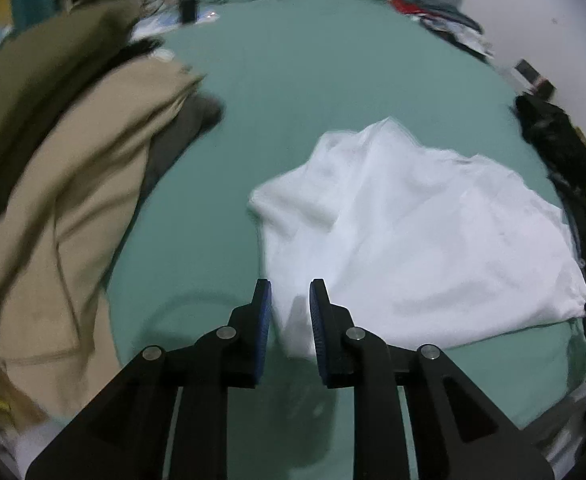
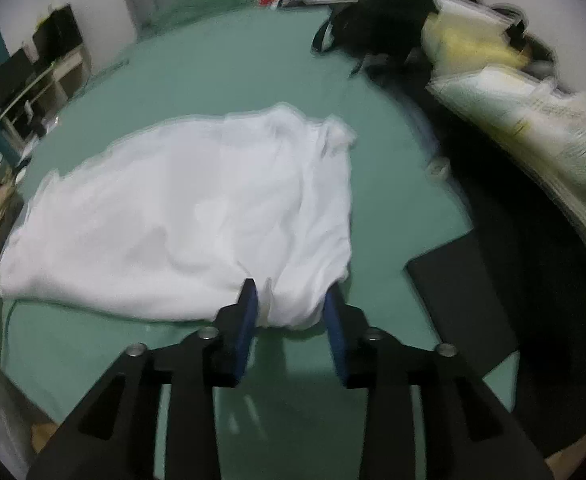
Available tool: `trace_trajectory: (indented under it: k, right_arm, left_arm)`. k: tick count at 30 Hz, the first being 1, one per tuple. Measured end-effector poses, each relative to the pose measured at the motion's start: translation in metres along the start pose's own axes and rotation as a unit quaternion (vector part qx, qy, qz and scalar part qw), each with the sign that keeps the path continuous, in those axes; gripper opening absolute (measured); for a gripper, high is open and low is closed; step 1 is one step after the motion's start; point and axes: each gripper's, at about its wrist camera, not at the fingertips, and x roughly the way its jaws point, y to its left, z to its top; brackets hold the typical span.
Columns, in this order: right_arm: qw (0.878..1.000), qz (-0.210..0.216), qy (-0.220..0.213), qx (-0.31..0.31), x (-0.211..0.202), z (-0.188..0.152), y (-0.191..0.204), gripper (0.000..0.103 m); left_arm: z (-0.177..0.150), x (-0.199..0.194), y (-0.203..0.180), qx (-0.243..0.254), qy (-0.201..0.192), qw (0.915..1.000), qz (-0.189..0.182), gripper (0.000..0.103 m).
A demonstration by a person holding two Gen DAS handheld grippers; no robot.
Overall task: Fold large clothes
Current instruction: 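Open both grippers and press the folded jacket flat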
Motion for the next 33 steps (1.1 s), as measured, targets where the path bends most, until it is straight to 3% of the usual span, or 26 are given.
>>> trace_trajectory:
  k: [2,6,8,10,12,17,25,28,30,33]
  right_arm:
    - [0.999,-0.021,-0.028,0.000,-0.010,0.005,0.001,0.045]
    - [0.997,-0.040,-0.060,-0.010,-0.012,0.023,0.007,0.046]
    - [0.997,-0.045,-0.064,-0.018,-0.011,0.027,0.011,0.046]
    - [0.998,-0.029,-0.060,-0.020,-0.006,0.030,0.011,0.046]
    - [0.998,-0.007,-0.052,-0.017,0.003,0.034,0.014,0.046]
    - [0.999,0.040,-0.034,-0.015,0.030,0.047,0.022,0.046]
    - [0.996,0.066,-0.007,-0.054,0.071,0.079,0.050,0.047]
    - [0.995,0.068,0.010,-0.079,0.089,0.093,0.060,0.047]
    - [0.992,0.067,0.012,-0.103,0.099,0.104,0.069,0.047]
    - [0.988,0.068,0.020,-0.140,0.114,0.120,0.079,0.047]
  left_arm:
    - [0.011,-0.001,-0.013,0.020,-0.008,0.9997,-0.015,0.021]
    - [0.025,0.023,-0.045,0.061,0.015,0.9976,-0.031,0.021]
    - [0.027,0.043,-0.051,0.062,0.035,0.9970,-0.030,0.021]
    - [0.030,0.067,-0.047,0.044,0.066,0.9962,-0.035,0.021]
    - [0.031,0.079,-0.043,0.026,0.074,0.9961,-0.041,0.021]
    - [0.049,0.090,-0.039,0.027,0.056,0.9977,-0.027,0.021]
    - [0.100,0.111,-0.004,0.001,0.025,0.9978,0.062,0.022]
    - [0.112,0.102,0.001,-0.016,-0.007,0.9948,0.100,0.029]
    - [0.116,0.092,-0.005,-0.022,-0.027,0.9944,0.100,0.029]
    - [0.114,0.088,-0.041,0.019,-0.040,0.9973,0.058,0.030]
